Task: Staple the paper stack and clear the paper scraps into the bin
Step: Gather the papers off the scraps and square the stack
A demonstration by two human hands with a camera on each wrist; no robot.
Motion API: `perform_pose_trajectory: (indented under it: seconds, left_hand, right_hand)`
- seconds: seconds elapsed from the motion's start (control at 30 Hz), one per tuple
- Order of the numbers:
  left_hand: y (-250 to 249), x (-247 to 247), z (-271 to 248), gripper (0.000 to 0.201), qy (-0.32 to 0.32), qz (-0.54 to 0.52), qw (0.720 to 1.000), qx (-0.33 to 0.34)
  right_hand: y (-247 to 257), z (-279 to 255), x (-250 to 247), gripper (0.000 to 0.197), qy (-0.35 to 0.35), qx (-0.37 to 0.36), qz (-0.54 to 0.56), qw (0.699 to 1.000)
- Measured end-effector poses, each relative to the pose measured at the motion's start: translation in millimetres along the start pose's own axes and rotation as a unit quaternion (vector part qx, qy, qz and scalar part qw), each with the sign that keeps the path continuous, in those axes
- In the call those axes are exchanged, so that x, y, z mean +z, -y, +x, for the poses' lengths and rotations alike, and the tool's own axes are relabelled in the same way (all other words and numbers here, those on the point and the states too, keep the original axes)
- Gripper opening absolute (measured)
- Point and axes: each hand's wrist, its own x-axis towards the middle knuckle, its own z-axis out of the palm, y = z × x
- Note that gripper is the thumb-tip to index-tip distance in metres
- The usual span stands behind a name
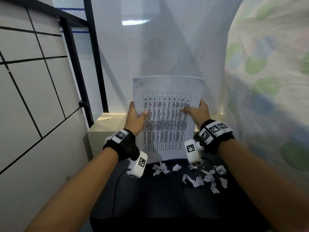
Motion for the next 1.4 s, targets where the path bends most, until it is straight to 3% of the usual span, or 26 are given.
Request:
perform_pose_trajectory:
  seconds: [0.17,0.37,0.63,0.77,0.93,1.03,1.27,1.4]
  left_hand:
    - [13,-6,-2,0.034,0.015,0.006,0.999,-0.048]
    - [14,-1,3,0.025,0.012,-0.022,0.997,-0.075]
    - [20,0,-8,0.039,0.018,-0.020,0.993,-0.111]
    - [13,-2,-1,0.039,0.012,-0.010,0.995,-0.099]
    - [28,-3,-19,0.042,0.024,0.025,0.992,-0.122]
    - [22,-5,-23,0.040,0.028,0.031,0.994,-0.104]
    - [-35,-11,-2,0.036,-0.008,0.029,1.000,0.004]
    - [-26,-8,-6,0.034,-0.042,0.062,0.997,-0.009]
  right_hand:
    - [-4,-2,-3,0.048,0.012,0.002,-0.057,0.998]
    - [-4,-2,4,0.037,-0.029,0.006,-0.026,0.999]
    - [-18,-5,0,0.030,0.005,0.041,-0.036,0.999]
    - [-17,-5,-3,0.034,-0.004,0.035,0.001,0.999]
    - [-39,-11,0,0.043,0.010,0.081,-0.024,0.996]
    - [-37,-10,1,0.042,0.013,0.081,-0.024,0.996]
    - [2,-4,-2,0.037,0.000,-0.006,0.016,1.000]
    - [-6,2,0,0.039,0.020,-0.003,0.021,1.000]
